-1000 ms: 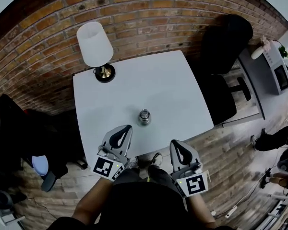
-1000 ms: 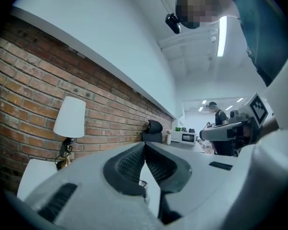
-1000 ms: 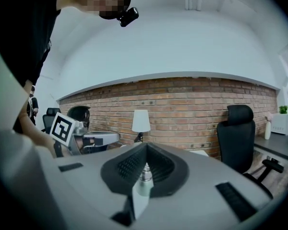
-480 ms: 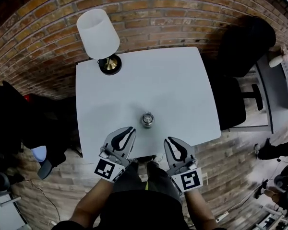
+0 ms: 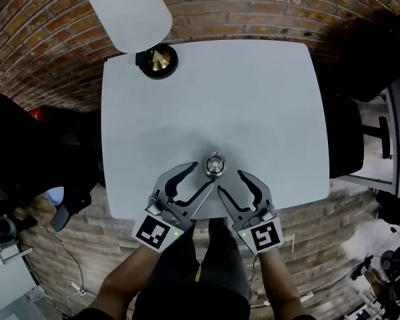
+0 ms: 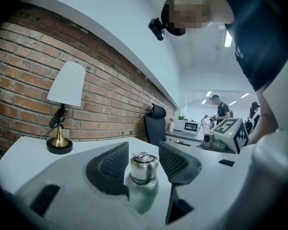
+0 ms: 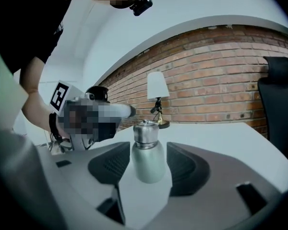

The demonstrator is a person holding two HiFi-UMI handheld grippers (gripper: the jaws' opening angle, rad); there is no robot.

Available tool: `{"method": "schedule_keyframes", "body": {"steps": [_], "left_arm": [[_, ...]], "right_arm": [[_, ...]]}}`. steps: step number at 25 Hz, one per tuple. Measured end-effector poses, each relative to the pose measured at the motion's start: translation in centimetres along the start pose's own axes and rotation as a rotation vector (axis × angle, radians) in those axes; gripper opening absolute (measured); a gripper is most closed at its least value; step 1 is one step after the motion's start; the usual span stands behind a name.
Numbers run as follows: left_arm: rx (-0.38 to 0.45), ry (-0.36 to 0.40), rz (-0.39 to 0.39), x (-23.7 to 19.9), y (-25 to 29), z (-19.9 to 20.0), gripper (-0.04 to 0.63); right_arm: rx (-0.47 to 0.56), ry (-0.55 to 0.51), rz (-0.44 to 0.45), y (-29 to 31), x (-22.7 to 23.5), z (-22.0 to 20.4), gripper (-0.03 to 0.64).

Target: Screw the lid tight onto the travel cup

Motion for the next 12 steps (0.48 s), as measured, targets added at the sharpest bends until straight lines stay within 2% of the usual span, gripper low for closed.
{"method": "schedule_keyframes", "body": {"steps": [6, 12], "left_arm": [[-0.028, -0.011, 0.001, 0.1, 1.4, -2.0, 0.278], [-0.032, 0.022, -0.004, 0.4, 3.1, -3.1, 0.296]], "right_arm": [[0.016, -0.058, 0.053, 2.7, 0.7, -2.0, 0.287], [0.033, -0.112, 0.106, 4.9, 1.0, -2.7, 0.311]]}}
Point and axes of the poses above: the fingertips, and each gripper's own axes: y forward along the fingers, x to its right, z out of its top, the point moved 8 cm from there along -y, backward along the fingers, and after that the axes turned 6 degrees about z, right-handed, at the moved point
